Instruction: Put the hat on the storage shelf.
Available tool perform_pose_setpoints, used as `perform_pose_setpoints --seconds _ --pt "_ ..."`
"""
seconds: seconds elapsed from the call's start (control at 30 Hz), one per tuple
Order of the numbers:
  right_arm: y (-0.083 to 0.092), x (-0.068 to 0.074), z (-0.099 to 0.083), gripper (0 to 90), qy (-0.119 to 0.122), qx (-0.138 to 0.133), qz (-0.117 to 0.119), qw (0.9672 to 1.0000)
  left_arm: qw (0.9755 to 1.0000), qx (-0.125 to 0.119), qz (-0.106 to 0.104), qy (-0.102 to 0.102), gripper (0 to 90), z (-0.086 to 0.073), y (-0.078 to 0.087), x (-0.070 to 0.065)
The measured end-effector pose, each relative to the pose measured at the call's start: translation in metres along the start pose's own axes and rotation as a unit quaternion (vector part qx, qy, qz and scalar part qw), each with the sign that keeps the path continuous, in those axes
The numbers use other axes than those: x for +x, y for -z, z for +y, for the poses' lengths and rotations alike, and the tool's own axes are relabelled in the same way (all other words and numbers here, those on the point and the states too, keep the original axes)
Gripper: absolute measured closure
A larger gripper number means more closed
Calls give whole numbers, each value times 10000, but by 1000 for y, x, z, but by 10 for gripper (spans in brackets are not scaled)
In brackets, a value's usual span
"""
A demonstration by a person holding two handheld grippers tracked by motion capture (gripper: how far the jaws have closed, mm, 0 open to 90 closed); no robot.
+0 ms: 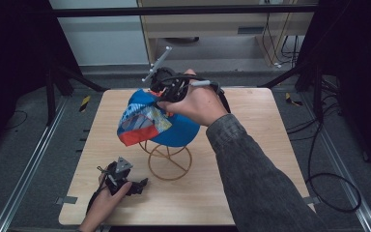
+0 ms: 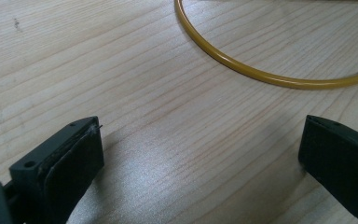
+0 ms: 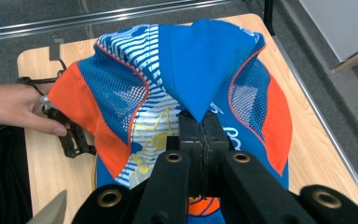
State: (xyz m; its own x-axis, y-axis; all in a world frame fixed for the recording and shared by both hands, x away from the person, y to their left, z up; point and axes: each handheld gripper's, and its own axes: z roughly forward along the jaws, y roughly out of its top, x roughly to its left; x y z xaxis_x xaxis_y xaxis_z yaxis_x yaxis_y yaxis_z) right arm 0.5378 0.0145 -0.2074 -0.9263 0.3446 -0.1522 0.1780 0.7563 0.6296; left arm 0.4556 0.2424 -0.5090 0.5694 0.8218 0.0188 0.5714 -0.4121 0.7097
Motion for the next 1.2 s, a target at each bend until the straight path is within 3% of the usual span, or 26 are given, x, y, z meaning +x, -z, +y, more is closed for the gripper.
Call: perform_pose_setpoints --seconds 0.47,0.97,1.2 --pt "-15 0 -2 900 -35 57 77 9999 10000 -13 -3 -1 0 0 0 0" --pt "-19 0 -8 896 -65 80 155 9998 10000 -13 -4 0 0 0 0 0" --pt "-19 -1 -11 834 -80 65 146 9998 10000 -11 -7 -2 0 0 0 0"
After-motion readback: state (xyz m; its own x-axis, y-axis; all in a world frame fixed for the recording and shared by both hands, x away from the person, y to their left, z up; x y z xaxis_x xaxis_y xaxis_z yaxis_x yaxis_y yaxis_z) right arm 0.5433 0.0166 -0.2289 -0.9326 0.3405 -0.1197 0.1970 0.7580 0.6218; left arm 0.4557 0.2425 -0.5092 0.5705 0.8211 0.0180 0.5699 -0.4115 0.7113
